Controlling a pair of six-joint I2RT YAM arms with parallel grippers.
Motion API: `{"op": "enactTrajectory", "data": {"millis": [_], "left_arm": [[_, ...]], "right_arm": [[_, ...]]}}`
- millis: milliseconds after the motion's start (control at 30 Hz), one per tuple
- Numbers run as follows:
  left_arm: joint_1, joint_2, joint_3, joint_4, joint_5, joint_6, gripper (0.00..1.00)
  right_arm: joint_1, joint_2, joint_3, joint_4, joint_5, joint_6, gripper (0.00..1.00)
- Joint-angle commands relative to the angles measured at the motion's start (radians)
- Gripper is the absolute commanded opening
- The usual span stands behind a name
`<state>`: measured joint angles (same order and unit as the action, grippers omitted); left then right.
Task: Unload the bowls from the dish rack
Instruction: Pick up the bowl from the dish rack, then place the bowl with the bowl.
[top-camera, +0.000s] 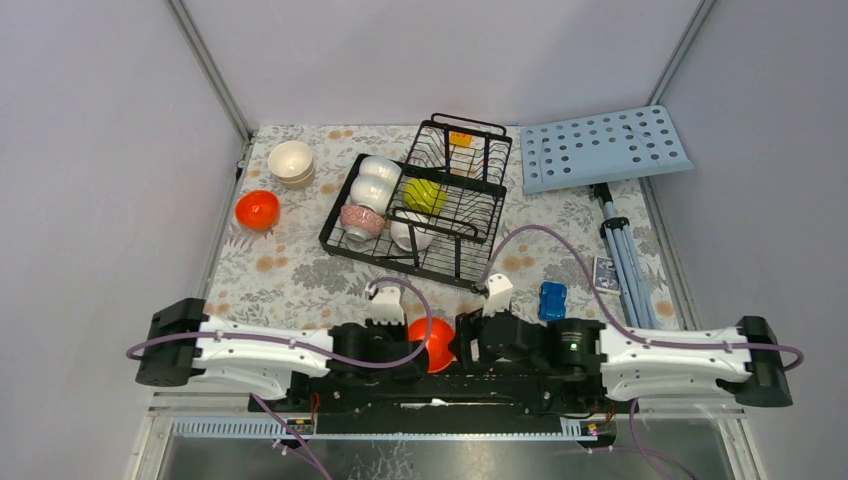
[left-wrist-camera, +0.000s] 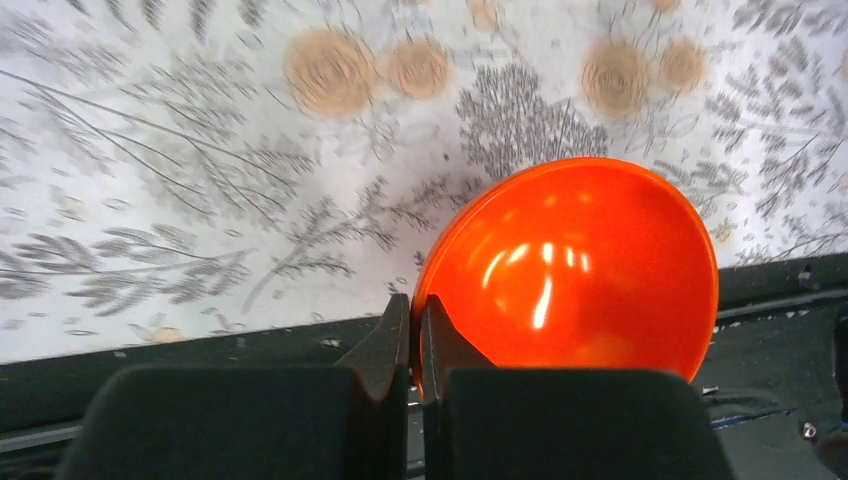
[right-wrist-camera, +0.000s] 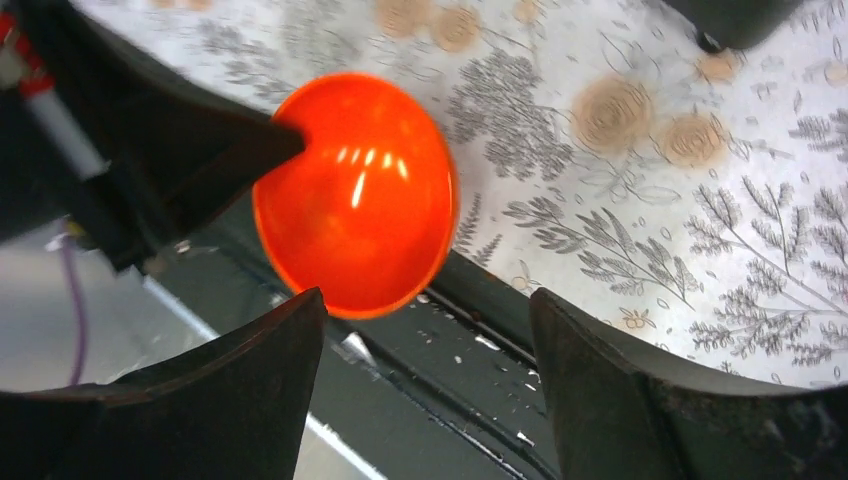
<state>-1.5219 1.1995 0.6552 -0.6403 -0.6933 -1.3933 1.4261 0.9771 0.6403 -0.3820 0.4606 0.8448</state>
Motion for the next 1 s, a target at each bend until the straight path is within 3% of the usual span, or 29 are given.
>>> {"op": "enactTrajectory", "data": {"millis": [0,200,333,400,467,533,600,767,967], "left_arm": [[0.030,-0.157,0.134,-0.237,-0.191,0.015,0.00],[0.078,-0.300,0.315,-0.573,-0.370,0.009,0.00],[0.145,-0.331,0.424,-0.744,-0.487,0.001,0.00],[0.215,-0.351,0.439,-0.665,-0.503,0.154,0.00],[0.325,-0.361,0.444,-0.482,-0.465,0.385,0.00],[0.468,-0.356,0.445,-0.292,-0.373,0.606,0.00],[0.637,-0.337,0.457,-0.141,-0.249,0.737,0.00],[0.973,-0.258,0.511,0.013,0.013,0.823,0.00],[1.409,-0.065,0.579,0.083,0.283,0.718,0.00]], "right_arm": [[0.004,-0.169,0.027,-0.022,-0.094,-0.149,0.81],[0.004,-0.360,-0.026,0.000,-0.211,-0.288,0.80],[0.004,-0.375,-0.117,0.095,-0.266,-0.290,0.80],[0.005,-0.345,-0.156,0.153,-0.293,-0.285,0.80],[0.004,-0.307,-0.181,0.219,-0.321,-0.283,0.80],[0.004,-0.268,-0.200,0.291,-0.342,-0.280,0.80],[0.004,-0.217,-0.210,0.346,-0.360,-0.280,0.79],[0.004,-0.105,-0.248,0.452,-0.393,-0.264,0.77],[0.003,0.050,-0.293,0.622,-0.417,-0.238,0.74]]}}
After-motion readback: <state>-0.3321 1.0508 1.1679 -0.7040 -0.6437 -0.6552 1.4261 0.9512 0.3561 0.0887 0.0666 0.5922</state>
